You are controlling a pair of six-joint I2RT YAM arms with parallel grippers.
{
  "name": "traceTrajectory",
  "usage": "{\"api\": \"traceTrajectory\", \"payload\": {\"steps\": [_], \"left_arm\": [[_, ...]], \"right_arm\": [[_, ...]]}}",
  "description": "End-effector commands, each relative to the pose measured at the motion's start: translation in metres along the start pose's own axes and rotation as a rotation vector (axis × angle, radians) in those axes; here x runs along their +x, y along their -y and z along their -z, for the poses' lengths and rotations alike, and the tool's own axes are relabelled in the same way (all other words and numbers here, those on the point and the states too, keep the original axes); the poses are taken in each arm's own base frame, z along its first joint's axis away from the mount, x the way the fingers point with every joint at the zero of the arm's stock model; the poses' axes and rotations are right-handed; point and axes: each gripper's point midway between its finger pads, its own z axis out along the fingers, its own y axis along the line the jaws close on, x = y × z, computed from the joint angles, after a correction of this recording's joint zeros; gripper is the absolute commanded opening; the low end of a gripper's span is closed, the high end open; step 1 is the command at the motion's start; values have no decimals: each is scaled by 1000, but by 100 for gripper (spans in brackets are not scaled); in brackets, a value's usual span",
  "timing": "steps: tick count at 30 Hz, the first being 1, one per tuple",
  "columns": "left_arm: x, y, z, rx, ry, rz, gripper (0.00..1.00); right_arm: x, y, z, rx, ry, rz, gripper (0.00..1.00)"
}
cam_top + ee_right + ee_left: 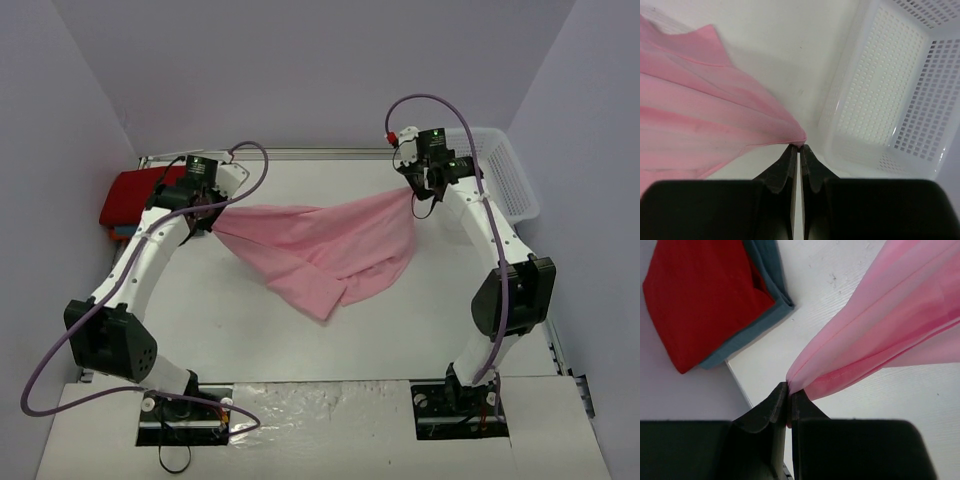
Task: Fold and stack the t-shirts
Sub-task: Flatten out the tshirt
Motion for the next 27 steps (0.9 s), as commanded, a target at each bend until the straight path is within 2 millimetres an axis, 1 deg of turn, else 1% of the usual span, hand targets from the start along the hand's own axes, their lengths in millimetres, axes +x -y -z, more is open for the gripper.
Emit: {"api": "traceTrajectory", "payload": {"steps": [1, 4, 5, 8, 9, 11, 12, 13, 14, 15, 16, 17, 18, 19, 20, 21, 22, 23, 24, 25, 26, 27], "left_arm": [[-11, -29, 33, -116, 54, 38, 2], [-19, -40, 41, -158, 80, 61, 2], [-25, -46, 46, -174, 98, 80, 2], [-37, -63, 55, -235, 131, 130, 2], [-49, -74, 63, -258, 162, 153, 2], [-56, -82, 74, -249, 180, 200, 2], [-62, -83, 76, -233, 190, 214, 2], [-73, -85, 95, -202, 239, 234, 2], [-78, -86, 104, -192, 261, 238, 2], [-81, -85, 115, -180, 288, 241, 2], [-85, -82, 127, -154, 321, 242, 2], [-85, -80, 135, -140, 337, 244, 2], [-81, -69, 146, -95, 360, 223, 2], [-74, -67, 151, -92, 352, 211, 2], [-73, -48, 156, -1, 377, 180, 2], [-58, -32, 169, 52, 375, 148, 2], [-43, -14, 160, 119, 339, 98, 2], [-34, 8, 179, 207, 389, 58, 2], [-13, 30, 180, 294, 346, 18, 2], [0, 46, 183, 357, 341, -46, 2], [19, 72, 189, 462, 346, -76, 3], [40, 91, 194, 543, 303, -102, 7]], "right_arm": [[-23, 32, 40, 86, 86, -23, 0], [-37, 44, 53, 113, 131, -39, 0], [-47, 50, 60, 126, 161, -46, 0], [-65, 64, 70, 158, 207, -56, 0], [-82, 76, 85, 187, 258, -67, 0], [-96, 89, 99, 221, 302, -82, 0], [-109, 100, 117, 242, 357, -100, 0], [-113, 102, 125, 244, 378, -108, 0], [-117, 102, 140, 235, 418, -117, 0], [-117, 100, 146, 222, 432, -117, 0], [-115, 99, 169, 220, 472, -121, 0], [-110, 95, 176, 206, 482, -127, 0], [-95, 83, 187, 176, 488, -123, 0], [-86, 72, 192, 136, 494, -112, 0], [-73, 61, 194, 105, 489, -100, 0], [-59, 44, 198, 47, 488, -68, 0], [-27, 25, 202, 7, 464, -48, 0], [-3, 7, 202, -50, 421, -23, 0], [15, -7, 205, -93, 404, 17, 0], [38, -30, 213, -166, 402, 44, 0], [64, -46, 216, -227, 339, 58, 3], [78, -56, 220, -262, 321, 96, 27]]}}
